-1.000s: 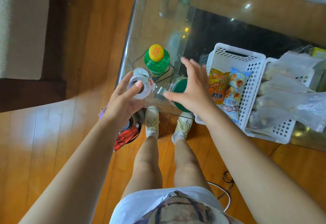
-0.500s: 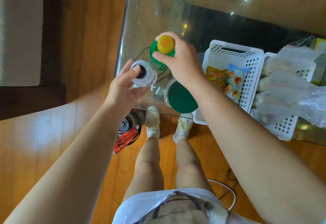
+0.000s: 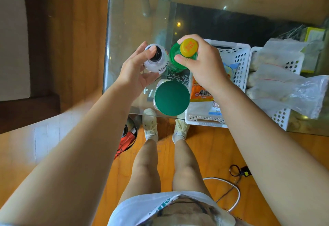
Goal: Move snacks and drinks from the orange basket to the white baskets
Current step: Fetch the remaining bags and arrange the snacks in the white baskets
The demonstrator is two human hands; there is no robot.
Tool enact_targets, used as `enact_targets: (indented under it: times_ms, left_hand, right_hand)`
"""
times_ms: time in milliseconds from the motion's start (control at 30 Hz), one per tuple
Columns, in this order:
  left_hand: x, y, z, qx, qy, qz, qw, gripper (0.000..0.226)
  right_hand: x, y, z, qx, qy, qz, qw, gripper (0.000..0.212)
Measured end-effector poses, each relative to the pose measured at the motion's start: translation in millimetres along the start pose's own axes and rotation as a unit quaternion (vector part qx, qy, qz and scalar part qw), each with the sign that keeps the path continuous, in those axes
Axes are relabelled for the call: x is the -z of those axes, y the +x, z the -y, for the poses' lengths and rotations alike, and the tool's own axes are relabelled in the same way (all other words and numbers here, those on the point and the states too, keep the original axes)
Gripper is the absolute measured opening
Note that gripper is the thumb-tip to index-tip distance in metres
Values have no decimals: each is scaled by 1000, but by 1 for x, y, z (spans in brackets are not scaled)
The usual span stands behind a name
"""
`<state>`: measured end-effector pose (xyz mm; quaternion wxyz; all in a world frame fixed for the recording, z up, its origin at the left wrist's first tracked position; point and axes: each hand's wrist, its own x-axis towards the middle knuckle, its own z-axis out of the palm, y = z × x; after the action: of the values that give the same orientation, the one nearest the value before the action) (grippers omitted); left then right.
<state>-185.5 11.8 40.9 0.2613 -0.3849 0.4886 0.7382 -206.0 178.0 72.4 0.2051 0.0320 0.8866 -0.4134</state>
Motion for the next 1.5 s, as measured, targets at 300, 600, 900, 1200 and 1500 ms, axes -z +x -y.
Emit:
enact_targets:
  times_ms: [300, 600, 900, 1200, 1500]
  left_hand:
    - [-10, 7, -3, 21, 61, 24, 998, 49]
    - [-12, 6, -4, 34, 74, 31, 996, 44]
    - [-10, -6, 19, 3, 116, 44, 992, 87]
    - [-10, -16, 75, 113, 62, -26, 991, 60]
    - [-13, -8, 71, 99, 59, -32, 993, 52]
  right_hand:
    - [13, -11, -10, -8, 17, 11, 1000, 33]
    - [19, -10, -12, -6, 21, 43, 999, 35]
    - [19, -10, -16, -3, 27, 44, 999, 35]
    - [19, -9, -15, -2, 19, 51, 999, 35]
    - [24, -8, -13, 5, 4, 73, 997, 36]
